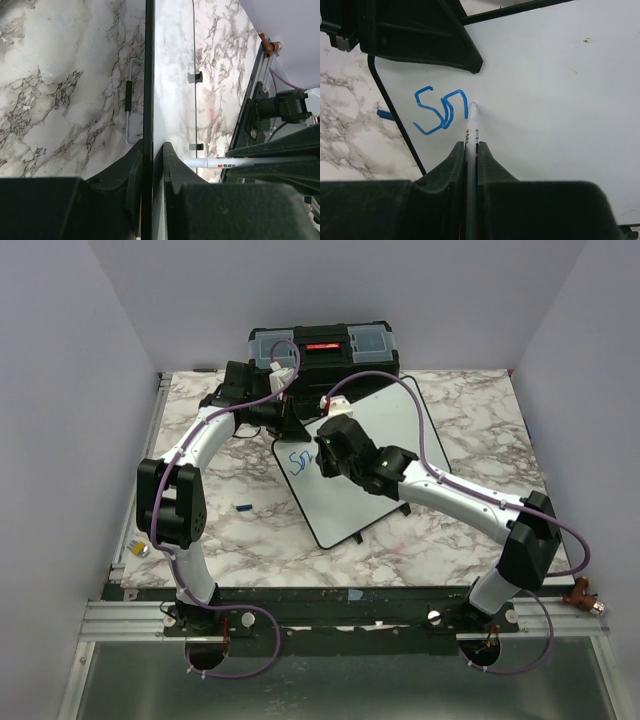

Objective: Write a sentence on the whiteboard
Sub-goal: Write a sentence on the whiteboard stand.

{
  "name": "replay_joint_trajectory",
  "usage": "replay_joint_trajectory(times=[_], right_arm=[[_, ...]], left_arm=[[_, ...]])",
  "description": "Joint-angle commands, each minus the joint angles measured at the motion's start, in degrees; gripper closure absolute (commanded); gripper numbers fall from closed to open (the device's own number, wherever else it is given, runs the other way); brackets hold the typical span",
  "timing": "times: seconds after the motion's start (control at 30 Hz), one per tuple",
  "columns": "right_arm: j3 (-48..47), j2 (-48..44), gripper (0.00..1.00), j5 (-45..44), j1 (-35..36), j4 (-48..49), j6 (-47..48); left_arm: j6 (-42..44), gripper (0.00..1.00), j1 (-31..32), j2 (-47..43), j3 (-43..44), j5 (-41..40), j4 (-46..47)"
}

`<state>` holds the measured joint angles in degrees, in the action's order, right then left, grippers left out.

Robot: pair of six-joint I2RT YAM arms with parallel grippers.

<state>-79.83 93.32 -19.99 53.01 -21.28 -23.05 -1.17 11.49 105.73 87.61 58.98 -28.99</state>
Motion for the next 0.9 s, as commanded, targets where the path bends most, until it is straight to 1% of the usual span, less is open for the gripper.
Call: replay_joint_trajectory(times=[0.0,0.47,0.87], right_arm=[[-3.0,2.2,0.99,-4.5,-0.4,-1.8,0.9],[-4.0,3.3,0.99,-5.4,-1.2,-1.0,1.7],[4.0,-1.1,0.99,-0.5,-1.2,-1.6,-1.2]], left_arm=[[4.8,1.0,0.4,-2.1,-0.4,-2.3,4.5],[4.9,1.0,0.5,-2.2,-0.4,-2.3,4.4],[4.8,1.0,0.4,-2.3,-0.5,-2.6,4.4]])
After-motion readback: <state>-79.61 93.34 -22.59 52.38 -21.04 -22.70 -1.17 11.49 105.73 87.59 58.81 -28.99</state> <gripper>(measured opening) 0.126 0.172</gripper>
